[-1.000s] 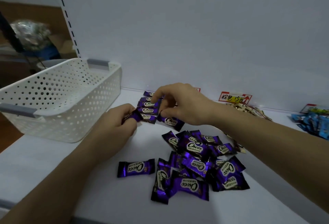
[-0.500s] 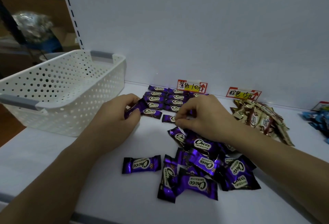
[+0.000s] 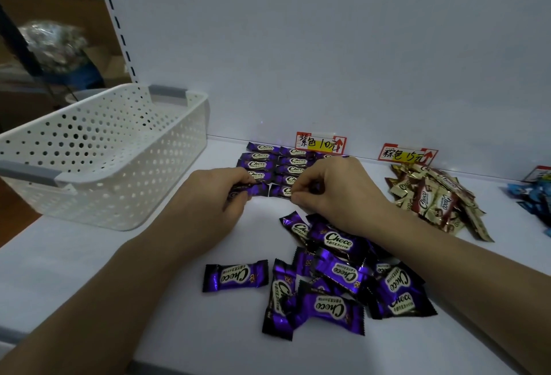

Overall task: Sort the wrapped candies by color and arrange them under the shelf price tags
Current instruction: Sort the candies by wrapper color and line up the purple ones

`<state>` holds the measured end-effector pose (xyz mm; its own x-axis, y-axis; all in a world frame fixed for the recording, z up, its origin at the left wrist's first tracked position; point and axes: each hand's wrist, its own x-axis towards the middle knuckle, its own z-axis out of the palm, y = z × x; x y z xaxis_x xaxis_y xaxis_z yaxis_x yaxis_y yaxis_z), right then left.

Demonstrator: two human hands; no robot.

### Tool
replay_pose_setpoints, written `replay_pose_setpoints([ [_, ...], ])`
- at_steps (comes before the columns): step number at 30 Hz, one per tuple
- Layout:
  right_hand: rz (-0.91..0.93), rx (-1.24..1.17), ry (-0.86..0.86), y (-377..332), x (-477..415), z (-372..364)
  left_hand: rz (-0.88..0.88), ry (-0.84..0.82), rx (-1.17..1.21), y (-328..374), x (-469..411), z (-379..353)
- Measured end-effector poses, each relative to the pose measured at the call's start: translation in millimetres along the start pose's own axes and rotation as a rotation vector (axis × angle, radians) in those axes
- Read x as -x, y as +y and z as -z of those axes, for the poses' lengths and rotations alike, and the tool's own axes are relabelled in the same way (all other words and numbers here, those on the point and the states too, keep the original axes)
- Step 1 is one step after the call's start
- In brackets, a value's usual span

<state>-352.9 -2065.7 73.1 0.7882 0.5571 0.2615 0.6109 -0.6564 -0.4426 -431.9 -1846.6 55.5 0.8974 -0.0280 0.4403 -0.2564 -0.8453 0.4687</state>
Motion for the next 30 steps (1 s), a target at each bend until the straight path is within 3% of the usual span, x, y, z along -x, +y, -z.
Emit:
replay_pose_setpoints([
  [5, 0.015, -0.135, 0.136, -3, 5, 8, 0.163, 0.022, 0.208, 6, 2, 5],
  [9, 0.013, -0.484, -0.065, -14, 11, 24, 0.312, -0.045, 0.736, 26, 4, 10],
  [14, 0.034, -0.561, -0.024, -17, 23, 21, 0.291, -0.122, 0.899, 49, 3, 7],
  [17, -0.048, -0.665, 0.014, -13, 27, 25, 0.325, -0.089, 0.842, 49, 3, 4],
  [19, -0.065, -0.699, 0.025, -7, 28, 30, 0.298, -0.051, 0.666, 42, 5, -1],
  [22, -0.073, -0.77, 0.075, 6, 32, 42, 0.006, -0.045, 0.237, 32, 10, -5],
  [25, -0.044, -0.672, 0.159, 24, 38, 50, -0.248, -0.216, 0.168, 36, 14, -5],
  [30, 0.032, -0.475, 0.2, 46, 52, 53, -0.342, -0.486, 0.162, 54, 22, -7],
])
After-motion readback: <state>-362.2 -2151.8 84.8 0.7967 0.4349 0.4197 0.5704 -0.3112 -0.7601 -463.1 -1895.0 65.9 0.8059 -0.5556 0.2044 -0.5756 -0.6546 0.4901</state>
